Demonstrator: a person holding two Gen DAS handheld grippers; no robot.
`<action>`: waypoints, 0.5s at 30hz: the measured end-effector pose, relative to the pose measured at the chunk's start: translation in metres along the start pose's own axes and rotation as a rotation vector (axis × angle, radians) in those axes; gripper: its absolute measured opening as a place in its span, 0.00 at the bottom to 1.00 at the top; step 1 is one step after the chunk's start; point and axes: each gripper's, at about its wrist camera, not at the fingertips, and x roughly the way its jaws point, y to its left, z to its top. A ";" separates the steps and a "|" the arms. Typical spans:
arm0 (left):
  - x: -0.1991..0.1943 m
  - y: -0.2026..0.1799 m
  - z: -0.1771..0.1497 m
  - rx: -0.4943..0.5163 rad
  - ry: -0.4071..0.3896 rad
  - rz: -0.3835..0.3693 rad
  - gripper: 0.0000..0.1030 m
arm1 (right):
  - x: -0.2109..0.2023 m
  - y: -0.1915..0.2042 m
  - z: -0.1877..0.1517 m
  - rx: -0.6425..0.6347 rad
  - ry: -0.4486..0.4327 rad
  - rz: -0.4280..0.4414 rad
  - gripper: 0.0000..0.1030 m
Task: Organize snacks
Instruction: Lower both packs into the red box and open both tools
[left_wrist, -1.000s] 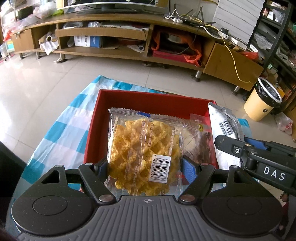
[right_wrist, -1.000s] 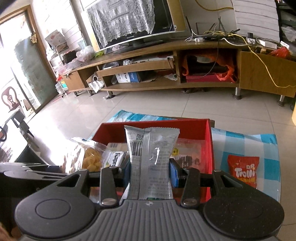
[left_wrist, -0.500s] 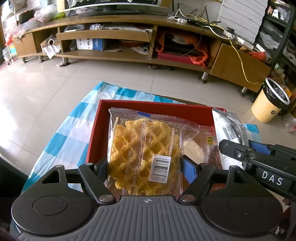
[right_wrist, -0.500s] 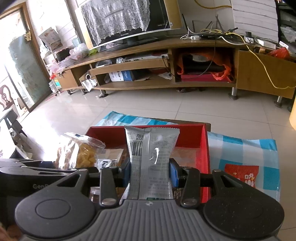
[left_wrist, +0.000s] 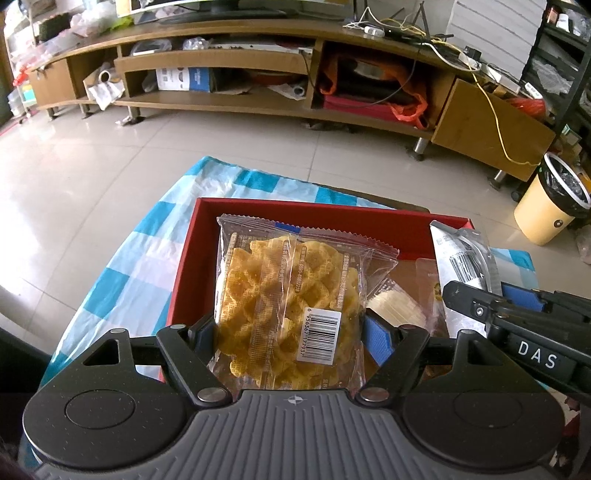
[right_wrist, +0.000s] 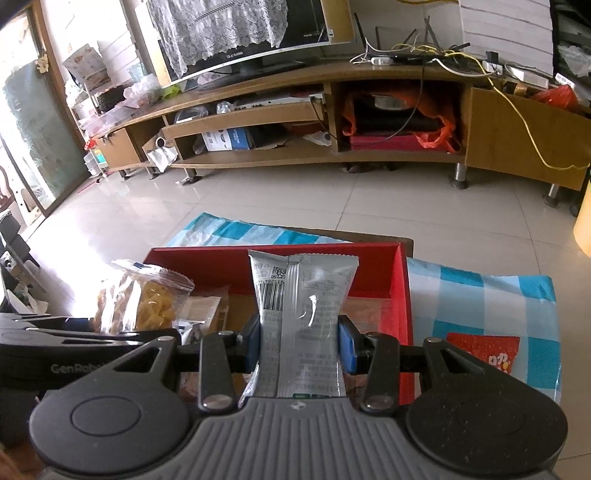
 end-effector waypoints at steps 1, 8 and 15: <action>0.001 0.000 0.001 -0.001 0.002 0.001 0.80 | 0.001 0.000 0.000 0.000 0.001 -0.001 0.41; 0.010 0.001 0.003 -0.003 0.017 0.010 0.80 | 0.007 -0.001 0.002 -0.002 0.013 -0.007 0.41; 0.017 -0.001 0.004 -0.002 0.027 0.018 0.80 | 0.013 -0.002 0.002 -0.003 0.026 -0.013 0.41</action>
